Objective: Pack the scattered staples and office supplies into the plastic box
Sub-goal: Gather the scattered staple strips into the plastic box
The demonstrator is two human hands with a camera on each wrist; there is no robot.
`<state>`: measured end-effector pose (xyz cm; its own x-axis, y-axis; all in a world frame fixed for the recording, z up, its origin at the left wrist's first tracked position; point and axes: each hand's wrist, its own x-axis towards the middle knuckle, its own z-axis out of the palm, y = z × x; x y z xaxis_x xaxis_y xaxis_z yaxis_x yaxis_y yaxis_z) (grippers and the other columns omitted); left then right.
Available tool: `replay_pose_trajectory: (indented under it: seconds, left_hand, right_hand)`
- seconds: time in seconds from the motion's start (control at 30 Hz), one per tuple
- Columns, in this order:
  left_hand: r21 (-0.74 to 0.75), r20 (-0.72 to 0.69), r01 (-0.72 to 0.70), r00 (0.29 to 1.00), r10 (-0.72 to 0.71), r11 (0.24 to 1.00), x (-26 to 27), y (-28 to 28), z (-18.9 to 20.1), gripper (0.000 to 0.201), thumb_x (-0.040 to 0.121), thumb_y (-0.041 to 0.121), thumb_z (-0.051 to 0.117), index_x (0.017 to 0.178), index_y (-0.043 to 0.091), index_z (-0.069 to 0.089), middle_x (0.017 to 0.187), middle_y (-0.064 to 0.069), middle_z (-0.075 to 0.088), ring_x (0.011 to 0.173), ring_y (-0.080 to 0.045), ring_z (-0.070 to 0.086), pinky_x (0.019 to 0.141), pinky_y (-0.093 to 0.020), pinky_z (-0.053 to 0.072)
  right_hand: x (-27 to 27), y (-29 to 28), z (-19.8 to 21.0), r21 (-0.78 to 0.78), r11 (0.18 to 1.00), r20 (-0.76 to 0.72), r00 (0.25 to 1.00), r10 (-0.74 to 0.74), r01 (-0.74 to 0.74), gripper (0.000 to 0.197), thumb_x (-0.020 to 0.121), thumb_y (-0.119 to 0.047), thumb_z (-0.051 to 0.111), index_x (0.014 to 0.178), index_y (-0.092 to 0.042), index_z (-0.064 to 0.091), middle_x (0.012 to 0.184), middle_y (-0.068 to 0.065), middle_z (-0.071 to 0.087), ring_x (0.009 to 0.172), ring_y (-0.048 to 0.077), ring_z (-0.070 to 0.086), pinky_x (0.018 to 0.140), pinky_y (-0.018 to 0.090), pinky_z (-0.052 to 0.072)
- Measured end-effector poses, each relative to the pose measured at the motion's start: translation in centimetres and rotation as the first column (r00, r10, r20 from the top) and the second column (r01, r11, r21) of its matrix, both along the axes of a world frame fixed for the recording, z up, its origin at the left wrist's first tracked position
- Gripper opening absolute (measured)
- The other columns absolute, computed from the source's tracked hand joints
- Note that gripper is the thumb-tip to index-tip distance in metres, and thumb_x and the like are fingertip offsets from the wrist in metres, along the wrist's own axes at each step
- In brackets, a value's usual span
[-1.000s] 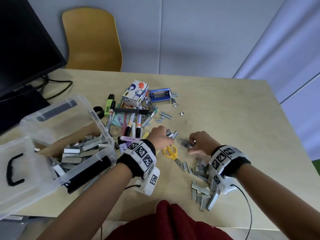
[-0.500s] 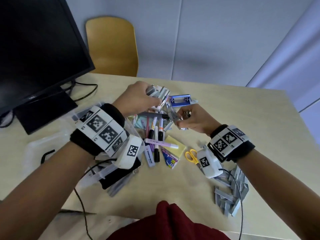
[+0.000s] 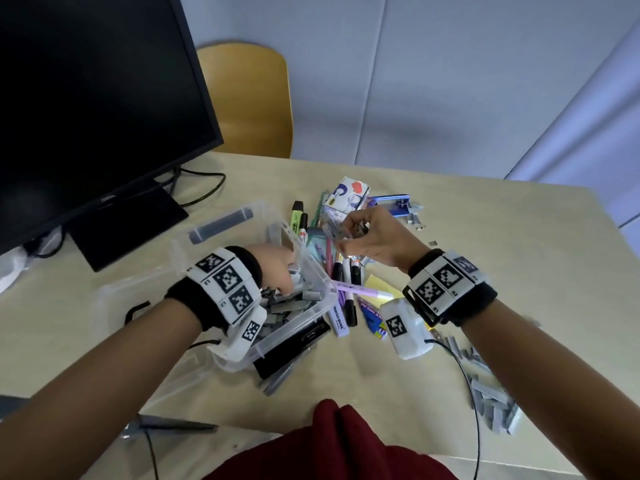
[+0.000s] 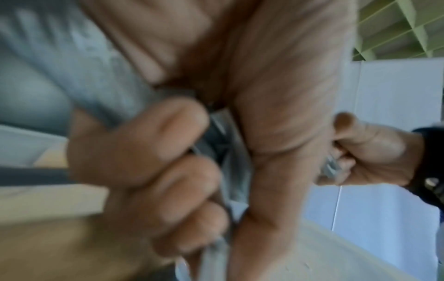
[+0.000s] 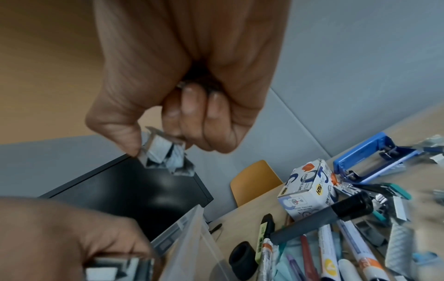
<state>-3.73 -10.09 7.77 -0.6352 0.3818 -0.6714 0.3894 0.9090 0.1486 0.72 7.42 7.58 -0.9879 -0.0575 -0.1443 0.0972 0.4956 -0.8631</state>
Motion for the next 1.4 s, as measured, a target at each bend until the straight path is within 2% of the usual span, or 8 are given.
replay_pose_trajectory:
  seconds: [0.23, 0.37, 0.5, 0.57, 0.83, 0.9, 1.03, 1.4]
  left_hand:
    - [0.113, -0.051, -0.072, 0.996, 0.078, 0.991, 0.1, 0.9, -0.5, 0.019, 0.090, 0.022, 0.056, 0.101, 0.006, 0.053, 0.075, -0.005, 0.052, 0.066, -0.015, 0.050, 0.059, -0.020, 0.040]
    - [0.248, 0.174, -0.259, 0.960, 0.220, 0.933, -0.4, 0.3, -0.8, 0.016, 0.088, 0.018, 0.061, 0.080, 0.008, 0.051, 0.077, -0.009, 0.057, 0.063, -0.017, 0.053, 0.059, -0.023, 0.045]
    - [0.326, 0.328, -0.400, 0.897, 0.295, 0.857, -0.5, -0.4, 0.5, 0.029, 0.092, 0.009, 0.053, 0.118, -0.004, 0.051, 0.109, -0.012, 0.053, 0.106, -0.024, 0.054, 0.085, -0.031, 0.049]
    - [0.360, 0.371, -0.468, 0.866, 0.337, 0.807, -1.2, -0.7, 1.3, 0.035, 0.094, 0.006, 0.047, 0.127, -0.008, 0.046, 0.110, -0.016, 0.056, 0.103, -0.026, 0.057, 0.087, -0.034, 0.049]
    - [0.353, -0.176, -0.294, 0.912, 0.371, 0.888, -6.7, -3.8, 3.5, 0.026, 0.089, 0.014, 0.050, 0.105, 0.000, 0.065, 0.110, -0.016, 0.064, 0.099, -0.027, 0.058, 0.075, -0.028, 0.040]
    - [0.238, -0.214, -0.287, 0.916, 0.338, 0.928, -7.6, -4.1, 3.4, 0.032, 0.089, 0.020, 0.051, 0.113, 0.000, 0.059, 0.119, -0.017, 0.059, 0.107, -0.031, 0.054, 0.077, -0.028, 0.038]
    - [0.095, -0.237, -0.251, 0.934, 0.267, 0.963, -7.9, -3.9, 2.2, 0.040, 0.094, 0.026, 0.047, 0.123, -0.001, 0.049, 0.128, -0.019, 0.051, 0.117, -0.033, 0.049, 0.082, -0.029, 0.037]
    - [0.046, -0.245, -0.189, 0.950, 0.194, 0.981, -8.3, -3.8, 1.5, 0.044, 0.094, 0.029, 0.045, 0.129, 0.001, 0.044, 0.130, -0.019, 0.050, 0.117, -0.032, 0.048, 0.087, -0.031, 0.039]
  right_hand:
    - [0.7, -0.7, -0.2, -0.011, 0.998, 0.006, 0.998, -0.057, 0.057, 0.017, 0.074, 0.007, 0.064, 0.067, -0.002, 0.052, 0.046, -0.011, 0.043, 0.037, -0.002, 0.037, 0.042, 0.005, 0.029]
    - [0.5, -1.4, -0.5, 0.049, 0.998, 0.009, 0.999, -0.030, 0.030, 0.025, 0.073, 0.007, 0.063, 0.060, -0.008, 0.047, 0.038, -0.018, 0.043, 0.039, -0.003, 0.040, 0.043, 0.003, 0.030]
    - [0.2, -2.2, -0.6, 0.089, 0.996, 0.014, 1.000, 0.001, -0.002, 0.020, 0.070, 0.007, 0.065, 0.065, -0.004, 0.050, 0.042, -0.013, 0.042, 0.039, -0.003, 0.039, 0.043, 0.005, 0.029]
    - [0.1, -2.8, -0.6, 0.132, 0.991, 0.023, 0.999, 0.034, -0.037, 0.021, 0.070, 0.005, 0.067, 0.065, -0.006, 0.050, 0.052, -0.010, 0.042, 0.043, -0.002, 0.038, 0.046, 0.006, 0.029]
    - [0.2, -7.3, -0.8, 0.341, 0.854, 0.179, 0.919, 0.352, -0.394, 0.020, 0.072, -0.011, 0.073, 0.084, -0.021, 0.060, 0.076, -0.012, 0.054, 0.068, -0.002, 0.046, 0.077, 0.021, 0.036]
    - [0.4, -8.8, -1.1, 0.366, 0.795, 0.191, 0.876, 0.444, -0.483, 0.035, 0.073, -0.012, 0.073, 0.106, -0.011, 0.061, 0.095, -0.004, 0.063, 0.078, 0.005, 0.050, 0.087, 0.025, 0.041]
    - [0.6, -11.4, -2.3, 0.475, 0.689, 0.164, 0.824, 0.542, -0.547, 0.026, 0.075, -0.018, 0.071, 0.094, -0.005, 0.059, 0.092, 0.008, 0.059, 0.082, 0.019, 0.051, 0.071, 0.029, 0.045]
    - [-0.1, -8.5, -3.1, 0.595, 0.677, 0.095, 0.874, 0.477, -0.434, 0.025, 0.081, -0.003, 0.059, 0.105, -0.009, 0.062, 0.118, 0.004, 0.060, 0.102, 0.018, 0.059, 0.087, 0.030, 0.049]
